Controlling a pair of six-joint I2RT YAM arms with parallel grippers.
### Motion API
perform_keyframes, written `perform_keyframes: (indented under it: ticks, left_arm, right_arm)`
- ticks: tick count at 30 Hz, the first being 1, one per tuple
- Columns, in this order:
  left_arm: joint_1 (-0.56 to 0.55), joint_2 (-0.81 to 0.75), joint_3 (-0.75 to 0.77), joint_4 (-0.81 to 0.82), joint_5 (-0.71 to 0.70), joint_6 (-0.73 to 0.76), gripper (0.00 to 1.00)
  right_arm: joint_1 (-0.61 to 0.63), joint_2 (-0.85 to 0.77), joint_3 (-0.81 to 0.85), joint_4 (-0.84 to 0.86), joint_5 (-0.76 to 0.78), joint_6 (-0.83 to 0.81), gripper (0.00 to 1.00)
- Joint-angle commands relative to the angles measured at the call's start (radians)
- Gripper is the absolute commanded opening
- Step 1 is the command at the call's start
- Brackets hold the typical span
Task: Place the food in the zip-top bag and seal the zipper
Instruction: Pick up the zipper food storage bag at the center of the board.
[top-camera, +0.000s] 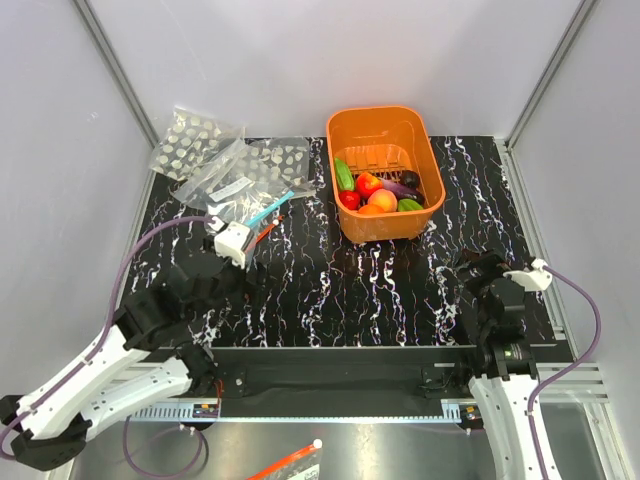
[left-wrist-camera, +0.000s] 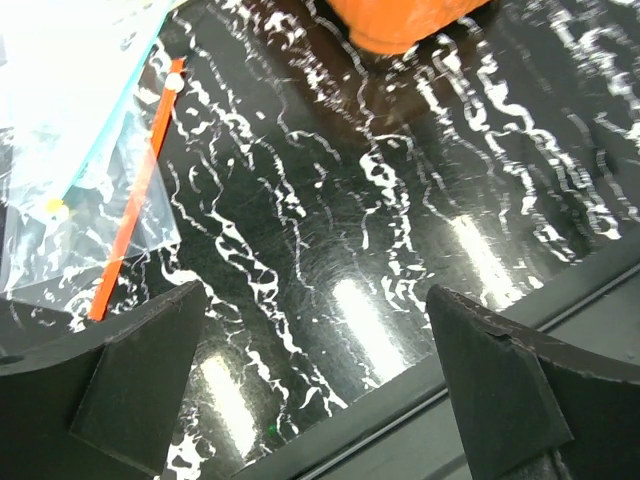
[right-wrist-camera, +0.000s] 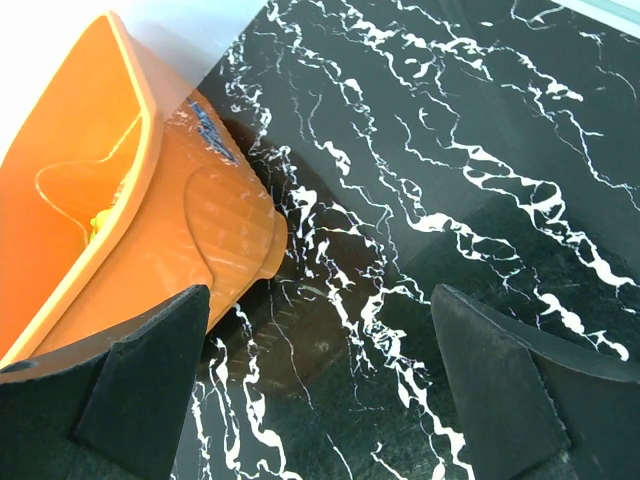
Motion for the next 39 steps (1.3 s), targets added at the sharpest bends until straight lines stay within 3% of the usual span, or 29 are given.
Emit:
perform_keyframes:
  ticks: [1,11,17,20,21,24,28,33,36,39]
  left_arm:
    - [0.0,0.045,0.023,0.002,-0.076,-0.008,0.99]
    - [0.003,0.462,0.208,-0.074,-0.381,0.012,0.99]
    - [0.072,0.709,0.308,0.025,-0.345,0.231,0.94]
    - [0.168,0.825,0.34,0.05,-0.281,0.274,0.86]
    - [0.19,0.85,0.346,0.059,-0.258,0.292,0.78]
    - [0.224,0.928,0.339,0.181,-0.289,0.369,0.72]
    - [0.227,1.011,0.333,0.312,-0.4,0.463,0.77]
    - [0.262,1.117,0.412,0.338,-0.398,0.475,0.84]
    - [0.279,1.152,0.413,0.41,-0.417,0.493,0.99]
    - [0.285,1.168,0.361,0.532,-0.444,0.559,0.99]
  right_arm:
    - [0.005,0.026,0.01,0.029,0.049,0.027,1.0]
    - [0.005,0.048,-0.004,0.075,-0.025,-0.028,1.0]
    - [0.005,0.026,-0.022,0.086,-0.025,-0.035,1.0]
    - [0.004,0.028,-0.022,0.085,-0.023,-0.033,1.0]
    - [0.004,0.028,-0.021,0.088,-0.023,-0.035,0.99]
    - [0.005,0.031,-0.024,0.091,-0.029,-0.036,1.0]
    - [0.004,0.035,-0.025,0.097,-0.042,-0.039,1.0]
    - [0.004,0.04,-0.028,0.108,-0.065,-0.05,1.0]
    - [0.005,0.042,-0.032,0.109,-0.074,-0.051,1.0]
    - [0.004,0.043,-0.033,0.112,-0.082,-0.053,1.0]
